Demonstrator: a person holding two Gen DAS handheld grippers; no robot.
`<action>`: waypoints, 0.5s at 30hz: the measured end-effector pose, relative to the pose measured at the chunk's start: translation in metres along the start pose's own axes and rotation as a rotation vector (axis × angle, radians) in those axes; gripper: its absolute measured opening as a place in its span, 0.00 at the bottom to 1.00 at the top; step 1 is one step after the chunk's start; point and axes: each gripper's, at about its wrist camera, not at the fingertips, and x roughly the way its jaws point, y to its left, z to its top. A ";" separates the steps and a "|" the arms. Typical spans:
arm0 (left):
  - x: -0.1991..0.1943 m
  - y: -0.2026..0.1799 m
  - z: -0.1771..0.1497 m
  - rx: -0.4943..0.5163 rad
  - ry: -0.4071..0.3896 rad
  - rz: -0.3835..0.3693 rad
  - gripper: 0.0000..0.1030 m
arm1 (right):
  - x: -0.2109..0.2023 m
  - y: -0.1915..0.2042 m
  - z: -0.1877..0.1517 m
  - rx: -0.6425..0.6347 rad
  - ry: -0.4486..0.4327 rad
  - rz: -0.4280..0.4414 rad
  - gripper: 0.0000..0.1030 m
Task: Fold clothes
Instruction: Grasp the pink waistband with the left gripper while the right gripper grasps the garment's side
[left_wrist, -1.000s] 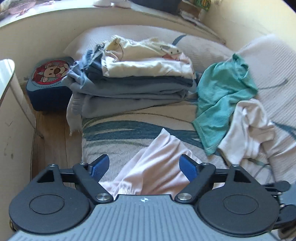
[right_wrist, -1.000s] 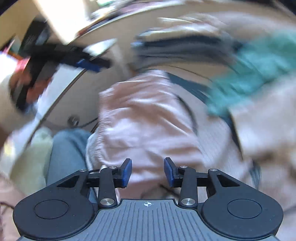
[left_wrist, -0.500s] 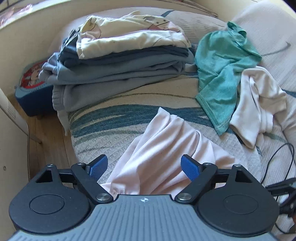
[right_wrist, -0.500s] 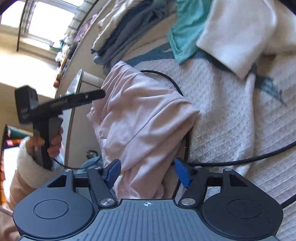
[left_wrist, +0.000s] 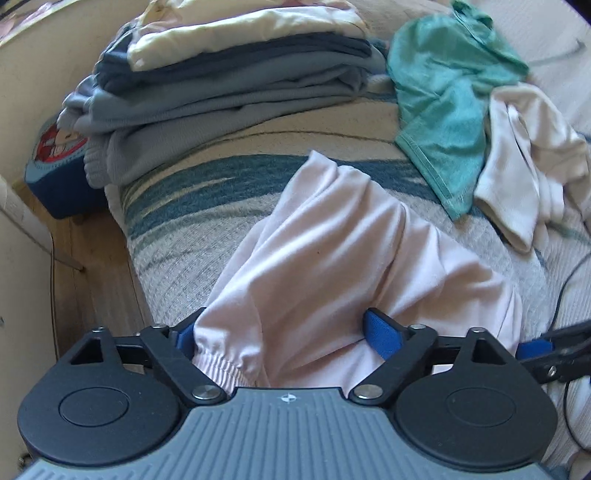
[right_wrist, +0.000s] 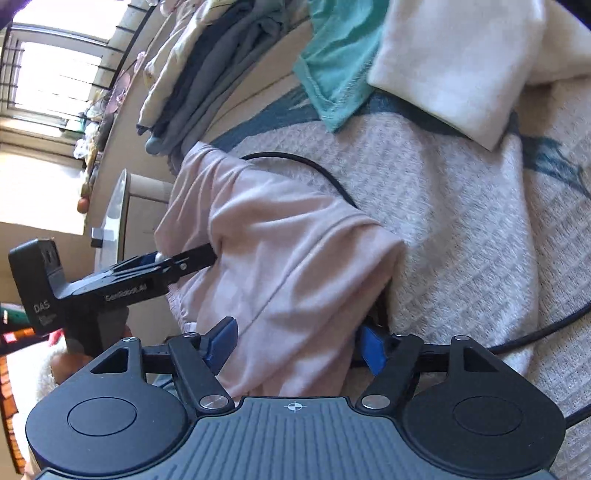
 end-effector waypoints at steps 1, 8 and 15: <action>-0.001 0.000 -0.001 -0.005 -0.005 0.009 0.62 | 0.000 0.004 -0.001 -0.026 -0.010 -0.035 0.42; -0.017 0.000 -0.001 -0.066 -0.017 0.015 0.13 | -0.009 0.020 -0.003 -0.167 -0.074 -0.123 0.06; -0.043 -0.011 0.005 -0.064 -0.094 0.016 0.10 | -0.029 0.048 0.010 -0.349 -0.168 -0.205 0.06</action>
